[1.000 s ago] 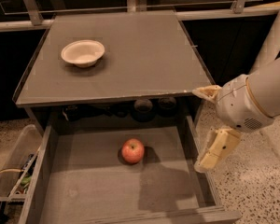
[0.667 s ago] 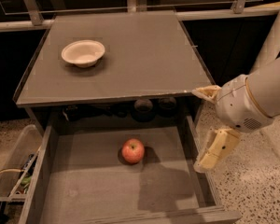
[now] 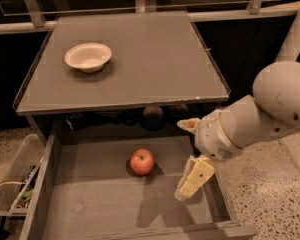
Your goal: Pick apple from top drawer and place on counter
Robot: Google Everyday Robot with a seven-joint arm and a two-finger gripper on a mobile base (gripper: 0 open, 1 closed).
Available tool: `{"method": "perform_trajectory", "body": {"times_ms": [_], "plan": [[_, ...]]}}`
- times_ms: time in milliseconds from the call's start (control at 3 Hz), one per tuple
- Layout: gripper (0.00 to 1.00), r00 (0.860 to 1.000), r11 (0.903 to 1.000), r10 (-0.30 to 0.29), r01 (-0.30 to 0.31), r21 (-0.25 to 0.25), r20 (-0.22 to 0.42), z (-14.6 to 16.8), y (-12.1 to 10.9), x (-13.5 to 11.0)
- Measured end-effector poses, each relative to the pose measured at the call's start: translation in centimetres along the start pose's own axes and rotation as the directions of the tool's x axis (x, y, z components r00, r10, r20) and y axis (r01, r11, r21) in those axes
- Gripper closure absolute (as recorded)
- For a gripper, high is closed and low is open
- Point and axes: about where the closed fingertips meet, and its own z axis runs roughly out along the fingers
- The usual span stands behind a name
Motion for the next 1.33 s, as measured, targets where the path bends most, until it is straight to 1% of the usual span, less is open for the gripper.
{"method": "perform_trajectory", "body": {"times_ms": [333,667,1000,1333], "plan": [[0.00,0.998,0.9990,0.041,-0.040,-0.021,0.047,4.9,-0.2,1.1],[0.00,0.992,0.9961,0.089,-0.089,-0.004,0.085,9.5,-1.1,2.5],[0.00,0.992,0.9961,0.089,-0.089,-0.004,0.085,9.5,-1.1,2.5],[0.00,0.993,0.9981,0.051,-0.054,0.029,0.108,9.9,-1.8,2.3]]}}
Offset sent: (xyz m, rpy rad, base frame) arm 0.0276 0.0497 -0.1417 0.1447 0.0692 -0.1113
